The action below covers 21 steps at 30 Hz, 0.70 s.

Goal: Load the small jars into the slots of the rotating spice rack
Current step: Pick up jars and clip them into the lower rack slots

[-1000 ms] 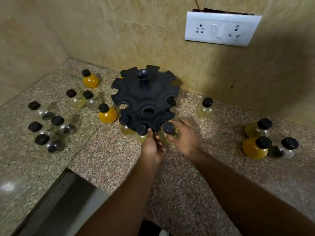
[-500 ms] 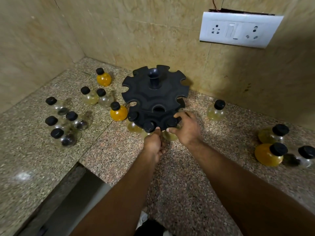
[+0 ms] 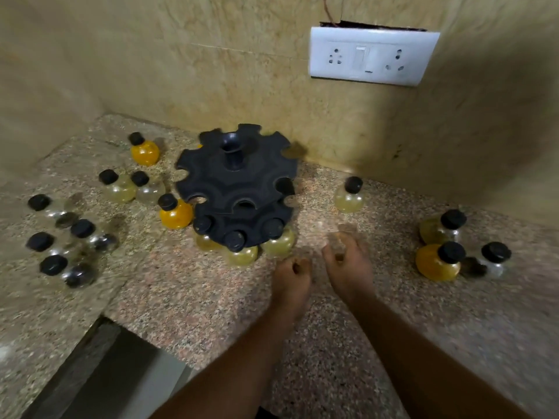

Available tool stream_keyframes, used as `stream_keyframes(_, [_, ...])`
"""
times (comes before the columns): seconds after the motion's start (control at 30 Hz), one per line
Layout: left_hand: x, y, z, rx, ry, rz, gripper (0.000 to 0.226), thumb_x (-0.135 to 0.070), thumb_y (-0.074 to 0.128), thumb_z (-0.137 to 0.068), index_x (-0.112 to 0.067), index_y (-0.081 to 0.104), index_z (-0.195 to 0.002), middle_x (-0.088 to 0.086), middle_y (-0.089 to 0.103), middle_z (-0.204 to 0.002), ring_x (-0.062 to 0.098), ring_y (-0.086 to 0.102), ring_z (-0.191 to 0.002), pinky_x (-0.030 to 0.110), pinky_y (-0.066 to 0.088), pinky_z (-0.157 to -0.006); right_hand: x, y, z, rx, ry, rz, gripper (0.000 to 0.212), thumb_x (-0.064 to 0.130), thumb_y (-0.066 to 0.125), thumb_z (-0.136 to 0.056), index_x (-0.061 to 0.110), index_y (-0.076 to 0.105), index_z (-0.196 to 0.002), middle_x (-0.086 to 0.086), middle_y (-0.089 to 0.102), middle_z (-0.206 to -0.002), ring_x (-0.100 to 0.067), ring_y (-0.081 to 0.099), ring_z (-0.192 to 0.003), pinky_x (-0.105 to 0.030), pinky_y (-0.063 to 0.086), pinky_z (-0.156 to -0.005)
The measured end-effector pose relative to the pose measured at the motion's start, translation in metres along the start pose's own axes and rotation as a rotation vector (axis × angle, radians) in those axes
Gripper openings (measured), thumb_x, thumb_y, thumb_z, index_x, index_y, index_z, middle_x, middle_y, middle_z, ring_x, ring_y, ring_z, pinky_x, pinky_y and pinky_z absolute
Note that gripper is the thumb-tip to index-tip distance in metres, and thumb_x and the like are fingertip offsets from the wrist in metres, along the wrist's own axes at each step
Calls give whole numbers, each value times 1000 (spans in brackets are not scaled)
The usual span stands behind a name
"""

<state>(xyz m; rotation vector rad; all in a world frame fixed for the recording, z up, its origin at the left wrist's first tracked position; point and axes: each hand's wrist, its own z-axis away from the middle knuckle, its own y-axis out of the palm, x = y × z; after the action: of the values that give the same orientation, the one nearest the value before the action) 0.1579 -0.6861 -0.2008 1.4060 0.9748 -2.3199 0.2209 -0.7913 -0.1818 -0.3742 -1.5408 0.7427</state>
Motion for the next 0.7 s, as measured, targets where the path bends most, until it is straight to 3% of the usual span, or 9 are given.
stream_keyframes(0.07, [-7, 21, -1, 130, 128, -155, 28, -24, 56, -94, -17, 52, -67, 0, 53, -64, 21, 52, -64, 35, 40, -59, -21, -17, 4, -99, 91, 34, 44, 38, 60, -97, 19, 53, -136, -9, 55, -138, -29, 64, -110, -40, 53, -89])
stream_keyframes(0.13, [-18, 43, 1, 259, 234, -278, 21, -30, 54, -92, -18, 56, -74, 0, 56, -68, 24, 57, -66, 35, 43, -58, -39, -39, 6, -224, 174, 14, 41, 32, 62, -96, 13, 54, -133, -11, 56, -132, -33, 60, -110, -36, 46, -82])
stream_keyframes(0.23, [-37, 76, 3, 388, 404, -458, 25, -38, 58, -90, -23, 66, -108, 0, 67, -104, 20, 62, -96, 37, 55, -81, -62, -71, 9, -398, 258, -3, 39, 29, 66, -93, 10, 51, -124, -13, 52, -125, -36, 56, -106, -36, 40, -77])
stream_keyframes(0.3, [-47, 93, 2, 455, 501, -601, 47, -42, 63, -90, -22, 58, -132, 6, 58, -131, 26, 52, -122, 39, 47, -101, -76, -84, 8, -463, 297, -7, 43, 32, 68, -91, 12, 47, -124, -13, 50, -124, -37, 55, -108, -37, 39, -76])
stream_keyframes(0.37, [-55, 105, 3, 531, 573, -717, 66, -46, 64, -90, -21, 43, -147, 8, 45, -148, 30, 39, -137, 42, 38, -111, -90, -94, 6, -519, 316, -28, 48, 34, 70, -89, 15, 44, -124, -12, 48, -126, -39, 55, -110, -38, 40, -75])
stream_keyframes(0.53, [-58, 136, -4, 655, 695, -984, 91, -55, 66, -87, -28, 17, -159, 14, 18, -165, 36, 12, -152, 51, 27, -119, -114, -117, -6, -504, 326, -28, 73, 43, 74, -86, 22, 39, -147, -11, 42, -146, -36, 48, -129, -43, 45, -92])
stream_keyframes(0.63, [-53, 147, -6, 703, 652, -1113, 102, -62, 67, -82, -29, 11, -160, 17, 7, -167, 41, 3, -152, 60, 24, -117, -124, -123, -16, -459, 327, 2, 75, 44, 74, -86, 21, 41, -150, -12, 44, -147, -35, 46, -132, -46, 45, -98])
stream_keyframes(0.7, [-51, 149, -7, 726, 618, -1136, 103, -62, 68, -80, -31, 10, -159, 14, -1, -168, 40, -2, -153, 63, 23, -116, -129, -122, -21, -420, 329, 40, 69, 44, 75, -85, 18, 49, -144, -13, 50, -138, -36, 50, -125, -44, 46, -94])
